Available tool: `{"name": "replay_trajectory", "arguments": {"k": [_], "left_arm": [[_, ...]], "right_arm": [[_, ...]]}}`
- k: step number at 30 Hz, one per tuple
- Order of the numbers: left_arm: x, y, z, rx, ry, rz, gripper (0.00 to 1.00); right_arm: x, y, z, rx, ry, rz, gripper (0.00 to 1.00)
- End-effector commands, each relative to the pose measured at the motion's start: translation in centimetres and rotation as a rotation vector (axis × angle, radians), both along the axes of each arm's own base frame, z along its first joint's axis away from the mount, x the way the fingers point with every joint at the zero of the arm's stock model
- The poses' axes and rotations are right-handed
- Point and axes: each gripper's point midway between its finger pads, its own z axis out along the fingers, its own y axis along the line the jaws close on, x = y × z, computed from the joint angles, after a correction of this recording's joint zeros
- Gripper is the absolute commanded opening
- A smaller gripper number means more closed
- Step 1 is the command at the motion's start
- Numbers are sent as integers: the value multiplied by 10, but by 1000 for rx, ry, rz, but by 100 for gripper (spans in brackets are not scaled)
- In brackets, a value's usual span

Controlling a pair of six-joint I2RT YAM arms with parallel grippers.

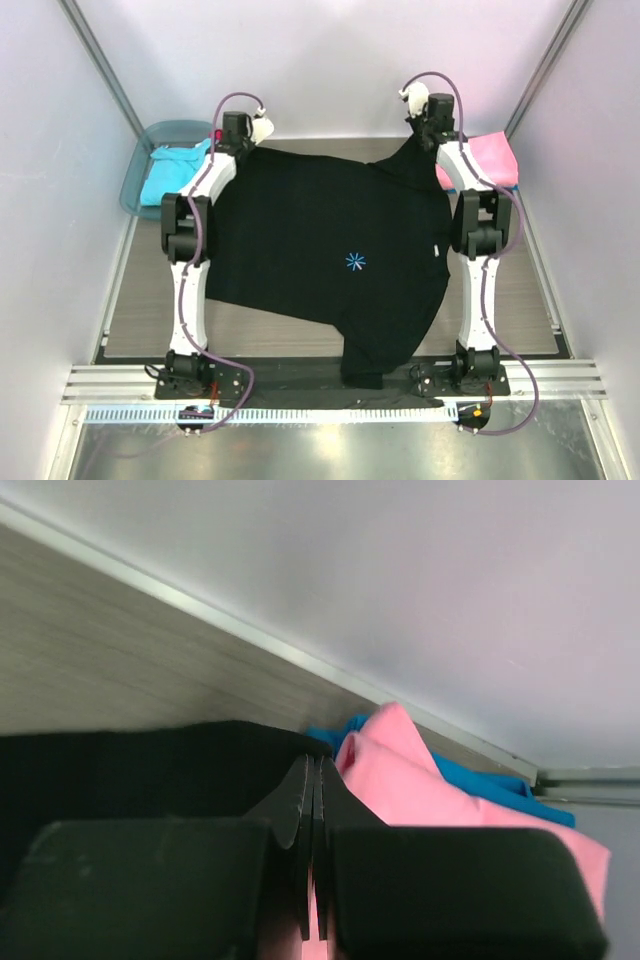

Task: Fold and stack the t-shirts
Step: Flatten the tshirt out, then fold the tshirt

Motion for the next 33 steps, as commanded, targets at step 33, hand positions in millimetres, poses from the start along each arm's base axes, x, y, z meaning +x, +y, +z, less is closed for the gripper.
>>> {"name": "replay_trajectory", "arguments": {"k": [33], "left_arm": [[72,-10,76,-118,-418,-39,0]], "right_arm": [[43,-17,77,67,-249,-137,1]]}}
